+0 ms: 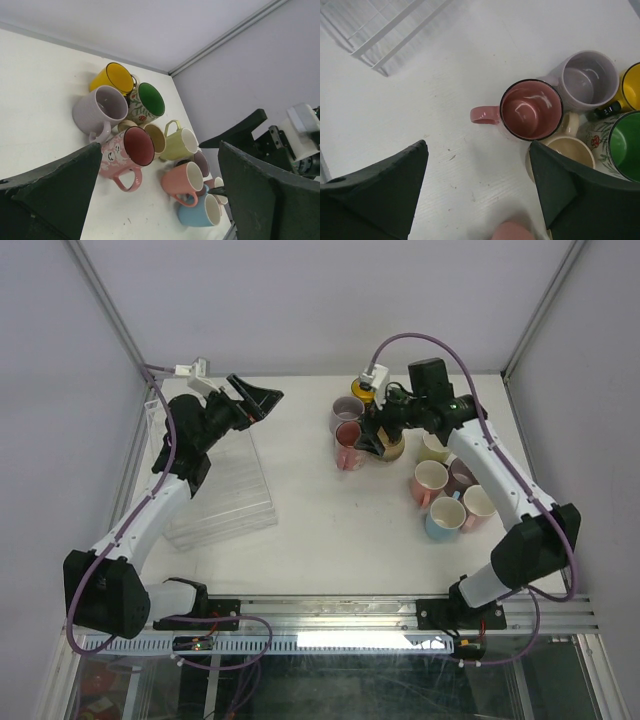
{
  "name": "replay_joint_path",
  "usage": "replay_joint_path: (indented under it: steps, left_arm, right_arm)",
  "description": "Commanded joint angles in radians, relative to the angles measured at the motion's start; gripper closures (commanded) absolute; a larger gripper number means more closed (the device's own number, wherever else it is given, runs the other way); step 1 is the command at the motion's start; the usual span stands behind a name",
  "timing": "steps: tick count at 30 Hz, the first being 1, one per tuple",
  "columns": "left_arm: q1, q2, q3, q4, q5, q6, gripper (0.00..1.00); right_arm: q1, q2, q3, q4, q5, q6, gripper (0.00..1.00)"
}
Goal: Load the cups into the dish rack
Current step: Pick up the cup at the center of the board.
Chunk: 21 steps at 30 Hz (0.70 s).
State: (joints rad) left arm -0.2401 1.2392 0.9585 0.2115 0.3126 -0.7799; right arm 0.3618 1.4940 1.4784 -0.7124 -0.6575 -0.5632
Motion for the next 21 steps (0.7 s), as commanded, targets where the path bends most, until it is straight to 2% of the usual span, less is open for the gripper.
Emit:
replay_joint_path:
  steps: [1, 5, 10, 16, 21]
  left_arm:
    - [0.019, -0.014, 0.022, 0.045, -0.034, -0.029, 0.02]
    - [0.026, -0.039, 0.012, 0.01, -0.064, -0.032, 0.02]
    - [0.035, -0.061, 0.009, -0.076, -0.136, -0.032, 0.02]
    - [0.044, -0.073, -0.008, -0.093, -0.154, -0.086, 0.02]
    - [0.045, -0.069, -0.007, -0.101, -0.145, -0.094, 0.03]
  right_arm:
    - [0.056, 0.086, 0.101, 0.011, 0.24, 0.157, 0.2]
    - [0.107, 0.145, 0.11, 0.043, 0.427, 0.239, 0.25]
    - [0.111, 0.251, 0.182, 0.022, 0.552, 0.278, 0.36]
    - [0.11, 0.318, 0.237, 0.031, 0.586, 0.267, 0.42]
    - [0.107, 0.38, 0.278, 0.028, 0.566, 0.227, 0.52]
